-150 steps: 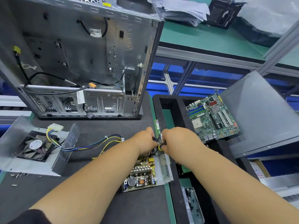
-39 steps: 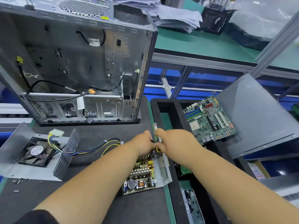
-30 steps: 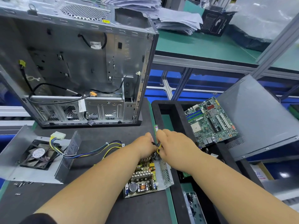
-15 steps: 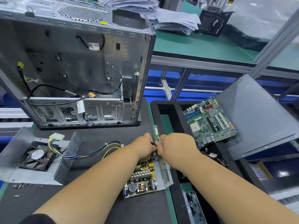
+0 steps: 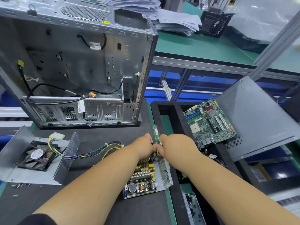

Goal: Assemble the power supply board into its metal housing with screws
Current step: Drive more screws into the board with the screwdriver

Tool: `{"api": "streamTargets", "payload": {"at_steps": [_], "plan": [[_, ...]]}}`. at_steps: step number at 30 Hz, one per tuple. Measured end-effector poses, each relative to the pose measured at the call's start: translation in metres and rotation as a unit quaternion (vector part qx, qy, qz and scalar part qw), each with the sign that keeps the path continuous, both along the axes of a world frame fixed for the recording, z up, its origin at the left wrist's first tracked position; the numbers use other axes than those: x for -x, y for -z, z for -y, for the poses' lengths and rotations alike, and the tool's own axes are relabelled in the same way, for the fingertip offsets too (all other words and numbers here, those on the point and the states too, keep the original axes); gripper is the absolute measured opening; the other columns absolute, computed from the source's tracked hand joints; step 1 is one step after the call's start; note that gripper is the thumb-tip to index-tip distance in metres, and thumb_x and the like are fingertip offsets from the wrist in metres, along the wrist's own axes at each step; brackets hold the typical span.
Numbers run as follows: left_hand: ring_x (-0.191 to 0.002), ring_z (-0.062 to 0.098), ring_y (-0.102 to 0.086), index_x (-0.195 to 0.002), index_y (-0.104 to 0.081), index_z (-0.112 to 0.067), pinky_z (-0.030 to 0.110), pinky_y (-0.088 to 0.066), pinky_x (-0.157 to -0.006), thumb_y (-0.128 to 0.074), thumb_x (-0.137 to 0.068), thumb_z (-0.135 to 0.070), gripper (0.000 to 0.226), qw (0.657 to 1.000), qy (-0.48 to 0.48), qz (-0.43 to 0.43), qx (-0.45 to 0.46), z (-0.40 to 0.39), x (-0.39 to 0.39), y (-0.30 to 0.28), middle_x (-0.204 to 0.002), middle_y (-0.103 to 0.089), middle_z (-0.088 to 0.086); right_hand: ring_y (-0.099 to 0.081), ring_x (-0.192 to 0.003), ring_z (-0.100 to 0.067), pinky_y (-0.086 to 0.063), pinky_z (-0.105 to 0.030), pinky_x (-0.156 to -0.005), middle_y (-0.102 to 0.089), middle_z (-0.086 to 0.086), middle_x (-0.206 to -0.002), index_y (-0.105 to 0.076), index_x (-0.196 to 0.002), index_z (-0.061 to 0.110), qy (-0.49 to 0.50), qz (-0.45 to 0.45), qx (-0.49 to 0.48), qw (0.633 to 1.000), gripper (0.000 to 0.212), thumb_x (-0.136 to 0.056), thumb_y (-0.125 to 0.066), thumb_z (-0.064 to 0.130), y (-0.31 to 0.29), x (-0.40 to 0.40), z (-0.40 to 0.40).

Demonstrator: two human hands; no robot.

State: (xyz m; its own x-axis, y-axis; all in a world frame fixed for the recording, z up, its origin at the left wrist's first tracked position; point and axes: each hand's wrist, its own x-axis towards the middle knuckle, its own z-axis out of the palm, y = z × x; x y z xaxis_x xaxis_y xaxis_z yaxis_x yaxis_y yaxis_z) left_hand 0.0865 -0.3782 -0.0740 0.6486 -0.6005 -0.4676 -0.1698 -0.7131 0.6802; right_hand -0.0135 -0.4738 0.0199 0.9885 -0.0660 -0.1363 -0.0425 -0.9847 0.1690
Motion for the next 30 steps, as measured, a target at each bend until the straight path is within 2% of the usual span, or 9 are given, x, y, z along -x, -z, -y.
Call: {"api": "streamTargets", "payload": {"at_steps": [6, 10, 13, 16, 21, 23, 26, 28, 30], "plan": [[-0.072, 0.016, -0.046, -0.099, -0.042, -0.019, 0.032, -0.035, -0.060, -0.059, -0.089, -0.028, 0.021, 1.000, -0.011, -0.008, -0.001, 0.000, 0.000, -0.001, -0.088, -0.055, 0.003, -0.041, -0.080, -0.024, -0.032, -0.038, -0.069, -0.040, 0.001, -0.087, -0.035, -0.092, 0.018, -0.059, 0.011, -0.095, 0.994, 0.013, -0.093, -0.046, 0.026, -0.009, 0.002, 0.007], [-0.069, 0.015, -0.045, -0.100, -0.042, -0.018, 0.032, -0.033, -0.057, -0.057, -0.090, -0.030, 0.022, 1.000, -0.006, -0.007, -0.002, -0.001, 0.001, -0.005, -0.085, -0.053, 0.003, -0.037, -0.077, -0.020, -0.023, -0.033, -0.064, -0.040, 0.003, -0.086, -0.039, -0.097, 0.018, -0.084, 0.018, -0.113, 0.990, 0.013, -0.100, -0.047, 0.027, -0.013, 0.001, 0.011], [-0.070, 0.015, -0.045, -0.101, -0.042, -0.017, 0.031, -0.033, -0.057, -0.056, -0.091, -0.031, 0.022, 1.000, -0.003, -0.007, 0.000, -0.002, 0.002, -0.008, -0.085, -0.052, 0.002, -0.038, -0.070, -0.023, -0.024, -0.036, -0.058, -0.037, 0.005, -0.074, -0.029, -0.091, 0.022, -0.079, 0.015, -0.065, 0.995, 0.023, -0.103, -0.040, 0.039, -0.007, 0.002, 0.011], [-0.070, 0.016, -0.045, -0.101, -0.042, -0.017, 0.032, -0.034, -0.059, -0.055, -0.092, -0.030, 0.021, 1.000, -0.004, -0.010, 0.002, -0.002, 0.003, -0.009, -0.085, -0.052, 0.004, -0.044, -0.066, -0.025, -0.022, -0.035, -0.052, -0.037, 0.005, -0.069, -0.030, -0.089, 0.021, -0.043, 0.023, -0.025, 0.999, 0.028, -0.103, -0.034, 0.045, 0.001, 0.001, 0.009], [-0.075, 0.019, -0.046, -0.098, -0.040, -0.017, 0.033, -0.034, -0.061, -0.057, -0.090, -0.025, 0.020, 1.000, -0.003, -0.004, -0.005, 0.000, 0.001, -0.006, -0.089, -0.052, 0.004, -0.040, -0.076, -0.025, -0.028, -0.036, -0.065, -0.037, 0.002, -0.083, -0.040, -0.092, 0.023, -0.073, 0.023, -0.061, 0.995, 0.007, -0.091, -0.044, 0.029, -0.002, 0.001, 0.006], [-0.078, 0.021, -0.049, -0.099, -0.041, -0.016, 0.033, -0.035, -0.063, -0.058, -0.089, -0.025, 0.021, 1.000, 0.000, -0.002, -0.005, 0.001, 0.000, -0.004, -0.090, -0.054, 0.005, -0.040, -0.081, -0.024, -0.027, -0.035, -0.069, -0.037, 0.001, -0.090, -0.052, -0.101, 0.019, -0.082, 0.010, -0.073, 0.994, 0.016, -0.089, -0.046, 0.026, -0.003, 0.000, 0.007], [-0.088, 0.024, -0.056, -0.109, -0.044, -0.015, 0.036, -0.042, -0.071, -0.058, -0.091, -0.030, 0.028, 1.000, 0.006, 0.002, -0.006, 0.000, 0.000, -0.004, -0.100, -0.059, 0.008, -0.049, -0.088, -0.025, -0.033, -0.034, -0.071, -0.046, -0.001, -0.092, -0.054, -0.113, 0.018, -0.088, 0.004, -0.077, 0.993, 0.022, -0.093, -0.046, 0.024, -0.006, -0.001, 0.006], [-0.090, 0.024, -0.055, -0.110, -0.043, -0.014, 0.037, -0.043, -0.074, -0.057, -0.092, -0.033, 0.030, 1.000, 0.012, 0.003, -0.004, -0.001, 0.000, -0.005, -0.105, -0.059, 0.009, -0.050, -0.081, -0.024, -0.034, -0.035, -0.061, -0.051, 0.002, -0.085, -0.052, -0.112, 0.021, -0.077, 0.008, -0.080, 0.994, 0.019, -0.099, -0.045, 0.032, -0.006, 0.000, 0.005], [-0.087, 0.024, -0.051, -0.105, -0.041, -0.013, 0.036, -0.039, -0.072, -0.056, -0.093, -0.033, 0.027, 1.000, 0.021, 0.006, -0.001, -0.002, 0.001, -0.005, -0.102, -0.057, 0.010, -0.044, -0.070, -0.022, -0.024, -0.033, -0.050, -0.041, 0.006, -0.070, -0.046, -0.098, 0.025, -0.065, 0.008, -0.055, 0.996, 0.019, -0.102, -0.040, 0.043, -0.006, 0.002, 0.004]]}}
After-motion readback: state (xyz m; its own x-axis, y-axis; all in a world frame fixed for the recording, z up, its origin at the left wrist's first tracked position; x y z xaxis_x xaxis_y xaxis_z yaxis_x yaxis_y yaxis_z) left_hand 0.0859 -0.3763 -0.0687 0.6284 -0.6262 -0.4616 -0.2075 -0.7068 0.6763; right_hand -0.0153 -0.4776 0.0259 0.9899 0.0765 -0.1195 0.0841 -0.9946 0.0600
